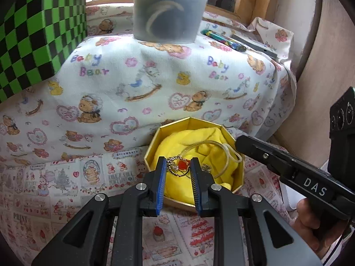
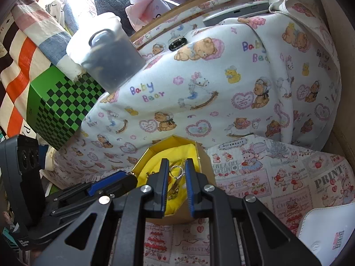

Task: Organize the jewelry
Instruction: 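Lower both rings into the gold box and open both tools, then withdraw both open tools from the box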

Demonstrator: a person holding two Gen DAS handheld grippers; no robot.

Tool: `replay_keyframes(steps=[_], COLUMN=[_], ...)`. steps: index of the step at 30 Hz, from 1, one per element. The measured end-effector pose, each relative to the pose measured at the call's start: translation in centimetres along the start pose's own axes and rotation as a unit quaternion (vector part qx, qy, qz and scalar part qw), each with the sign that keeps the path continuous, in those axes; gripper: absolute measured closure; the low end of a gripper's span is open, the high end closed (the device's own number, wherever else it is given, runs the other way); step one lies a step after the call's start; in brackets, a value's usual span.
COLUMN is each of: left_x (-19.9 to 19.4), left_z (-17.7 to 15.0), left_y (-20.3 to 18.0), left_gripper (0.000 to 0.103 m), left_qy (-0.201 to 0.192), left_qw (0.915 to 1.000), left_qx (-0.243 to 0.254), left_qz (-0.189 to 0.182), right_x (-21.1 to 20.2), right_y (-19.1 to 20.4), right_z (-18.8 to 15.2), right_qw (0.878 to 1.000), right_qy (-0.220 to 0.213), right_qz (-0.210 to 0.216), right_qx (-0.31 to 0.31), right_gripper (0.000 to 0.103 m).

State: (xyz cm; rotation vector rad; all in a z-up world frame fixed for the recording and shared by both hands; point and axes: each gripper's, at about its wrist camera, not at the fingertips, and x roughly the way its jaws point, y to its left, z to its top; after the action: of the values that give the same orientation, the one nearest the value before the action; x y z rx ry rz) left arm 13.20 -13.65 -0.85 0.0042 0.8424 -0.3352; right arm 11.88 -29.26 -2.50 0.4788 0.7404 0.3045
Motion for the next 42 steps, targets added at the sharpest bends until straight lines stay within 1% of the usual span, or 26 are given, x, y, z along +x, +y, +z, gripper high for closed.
replay_keyframes(steps=[5, 11, 13, 15, 16, 19, 20, 22, 24, 27, 30, 32, 34, 35, 37, 38, 40, 42], left_x=[-0.6, -2.1, -3.0, -4.1, -4.9, -6.9, -7.5, -8.6, -9.6, -10.8, -10.9, -10.4, -9.6, -9.4, -8.8, -8.7, -8.3, -7.9], left_z=[0.0, 0.0, -0.1, -0.3, -0.5, -1.1, -1.2, -1.5, -1.9, -3.2, -4.6, -5.2, -5.3, -5.4, -5.6, -5.7, -6.0, -6.2], left_y=[1.0, 1.4, 1.6, 1.9, 1.9, 2.2, 2.4, 3.1, 3.8, 5.2, 6.3, 7.4, 8.4, 8.8, 9.6, 9.9, 10.6, 11.2], left_gripper=[0.082, 0.077, 0.073, 0.063, 0.061, 0.052, 0.047, 0.044, 0.035, 0.031, 0.031, 0.030, 0.030, 0.030, 0.030, 0.029, 0.026, 0.026], left_qy=[-0.006, -0.020, -0.030, -0.047, -0.058, -0.086, -0.093, -0.105, -0.119, -0.146, -0.168, -0.162, -0.148, -0.147, -0.143, -0.142, -0.142, -0.137], left_qw=[0.9998, 0.9998, 0.9995, 0.9985, 0.9976, 0.9944, 0.9936, 0.9923, 0.9906, 0.9863, 0.9810, 0.9819, 0.9843, 0.9838, 0.9831, 0.9823, 0.9803, 0.9800], left_qx=[-0.012, -0.009, -0.013, -0.018, -0.016, 0.001, 0.002, -0.005, -0.016, -0.035, -0.045, -0.059, -0.073, -0.082, -0.093, -0.096, -0.102, -0.106], left_qz=[-0.012, -0.002, 0.002, 0.021, 0.034, 0.060, 0.064, 0.065, 0.067, 0.069, 0.085, 0.078, 0.062, 0.061, 0.067, 0.076, 0.091, 0.098], right_x=[-0.1, -0.6, -1.1, -1.8, -2.1, -2.9, -3.0, -3.4, -3.5, -3.5, -3.2, -3.0, -2.5, -2.3, -1.9, -1.8, -1.8, -2.0], right_y=[0.1, 0.0, 0.3, 0.8, 1.1, 1.8, 2.0, 2.6, 3.1, 4.1, 4.7, 4.9, 5.1, 5.1, 5.1, 5.1, 5.4, 5.8], right_z=[0.0, 0.0, 0.0, 0.0, 0.0, 0.0, 0.0, -0.1, -0.4, -0.8, -1.3, -1.5, -1.8, -2.0, -2.2, -2.2, -2.4, -2.6], right_qw=[1.000, 1.000, 1.000, 0.998, 0.997, 0.997, 0.997, 0.996, 0.995, 0.993, 0.990, 0.987, 0.983, 0.982, 0.979, 0.979, 0.978, 0.975], right_qy=[-0.002, -0.008, -0.020, -0.041, -0.050, -0.059, -0.060, -0.065, -0.068, -0.076, -0.083, -0.088, -0.092, -0.093, -0.093, -0.092, -0.095, -0.104], right_qz=[0.002, 0.001, -0.012, -0.046, -0.054, -0.049, -0.047, -0.045, -0.045, -0.054, -0.067, -0.080, -0.096, -0.105, -0.117, -0.118, -0.117, -0.119], right_qx=[-0.002, -0.003, -0.008, -0.019, -0.025, -0.032, -0.034, -0.043, -0.056, -0.078, -0.097, -0.109, -0.123, -0.129, -0.139, -0.141, -0.144, -0.154], right_gripper=[0.089, 0.087, 0.086, 0.085, 0.084, 0.082, 0.082, 0.078, 0.078, 0.075, 0.073, 0.070, 0.064, 0.063, 0.062, 0.062, 0.052, 0.050])
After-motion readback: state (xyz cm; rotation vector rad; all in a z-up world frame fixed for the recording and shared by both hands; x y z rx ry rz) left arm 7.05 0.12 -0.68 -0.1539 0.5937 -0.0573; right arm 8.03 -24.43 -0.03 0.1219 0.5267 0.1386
